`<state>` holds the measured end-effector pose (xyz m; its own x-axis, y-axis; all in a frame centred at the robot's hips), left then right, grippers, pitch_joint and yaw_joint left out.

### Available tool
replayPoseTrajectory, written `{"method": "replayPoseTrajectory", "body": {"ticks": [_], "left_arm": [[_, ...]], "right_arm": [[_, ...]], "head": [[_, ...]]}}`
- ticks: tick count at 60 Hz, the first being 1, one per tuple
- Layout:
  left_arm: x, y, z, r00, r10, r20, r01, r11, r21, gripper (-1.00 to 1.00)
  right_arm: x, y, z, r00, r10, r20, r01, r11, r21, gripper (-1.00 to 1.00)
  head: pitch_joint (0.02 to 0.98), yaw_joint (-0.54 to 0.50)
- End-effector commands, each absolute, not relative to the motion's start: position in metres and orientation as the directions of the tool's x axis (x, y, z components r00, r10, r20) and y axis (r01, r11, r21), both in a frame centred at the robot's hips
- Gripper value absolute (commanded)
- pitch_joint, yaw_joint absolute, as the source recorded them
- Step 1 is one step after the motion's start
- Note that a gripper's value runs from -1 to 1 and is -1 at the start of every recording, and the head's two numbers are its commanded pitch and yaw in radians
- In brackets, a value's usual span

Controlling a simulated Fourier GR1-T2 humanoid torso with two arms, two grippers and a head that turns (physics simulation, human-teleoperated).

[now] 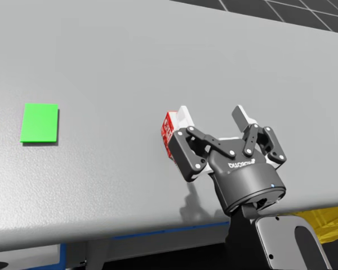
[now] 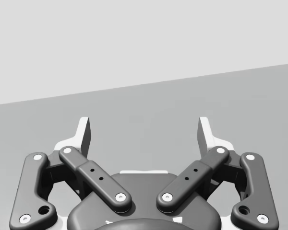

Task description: Look at the card. If it is red, pick the object on the left. If it is green, pick the object on the right.

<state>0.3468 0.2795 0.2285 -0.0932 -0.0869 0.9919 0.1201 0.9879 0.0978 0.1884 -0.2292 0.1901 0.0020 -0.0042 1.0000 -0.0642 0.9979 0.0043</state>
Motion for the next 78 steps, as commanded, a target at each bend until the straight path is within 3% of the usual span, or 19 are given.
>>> {"method": "replayPoseTrajectory", "body": {"ticks": [1,18,32,66,69,70,71,72,74,78], "left_arm": [[0.347,0.279,0.228,-0.093,-0.087,0.992,0.120,0.988,0.098,-1.00],[0.347,0.279,0.228,-0.093,-0.087,0.992,0.120,0.988,0.098,-1.00],[0.347,0.279,0.228,-0.093,-0.087,0.992,0.120,0.988,0.098,-1.00],[0.347,0.279,0.228,-0.093,-0.087,0.992,0.120,0.988,0.098,-1.00],[0.347,0.279,0.228,-0.093,-0.087,0.992,0.120,0.988,0.098,-1.00],[0.347,0.279,0.228,-0.093,-0.087,0.992,0.121,0.988,0.098,-1.00],[0.347,0.279,0.228,-0.093,-0.087,0.992,0.121,0.988,0.098,-1.00],[0.347,0.279,0.228,-0.093,-0.087,0.992,0.121,0.988,0.098,-1.00],[0.347,0.279,0.228,-0.093,-0.087,0.992,0.120,0.988,0.098,-1.00],[0.347,0.279,0.228,-0.088,-0.092,0.992,0.123,0.987,0.103,-1.00]], "right_arm": [[0.173,-0.215,0.165,0.063,0.003,0.9980,-0.089,0.996,0.002,-1.00],[0.181,-0.212,0.143,0.176,-0.022,0.9842,-0.078,0.996,0.036,-1.00],[0.201,-0.205,0.133,0.251,-0.031,0.9675,-0.072,0.996,0.051,-1.00],[0.227,-0.206,0.133,0.311,-0.038,0.9495,-0.058,0.997,0.059,-1.00],[0.226,-0.207,0.132,0.316,-0.037,0.9479,-0.059,0.997,0.058,-0.62],[0.226,-0.207,0.132,0.317,-0.038,0.9477,-0.047,0.997,0.055,-0.09],[0.226,-0.207,0.131,0.318,-0.043,0.9472,-0.040,0.997,0.059,0.14],[0.226,-0.207,0.131,0.323,-0.046,0.9452,-0.037,0.997,0.061,0.69],[0.225,-0.207,0.131,0.334,-0.047,0.9414,-0.034,0.997,0.062,0.95],[0.225,-0.207,0.130,0.346,-0.044,0.9372,-0.029,0.998,0.057,1.00]], "head": [[0.912,-0.35],[0.912,-0.35],[0.914,-0.34],[0.911,-0.33],[0.910,-0.33],[0.910,-0.33],[0.909,-0.33],[0.909,-0.33],[0.907,-0.33],[0.906,-0.33]]}}
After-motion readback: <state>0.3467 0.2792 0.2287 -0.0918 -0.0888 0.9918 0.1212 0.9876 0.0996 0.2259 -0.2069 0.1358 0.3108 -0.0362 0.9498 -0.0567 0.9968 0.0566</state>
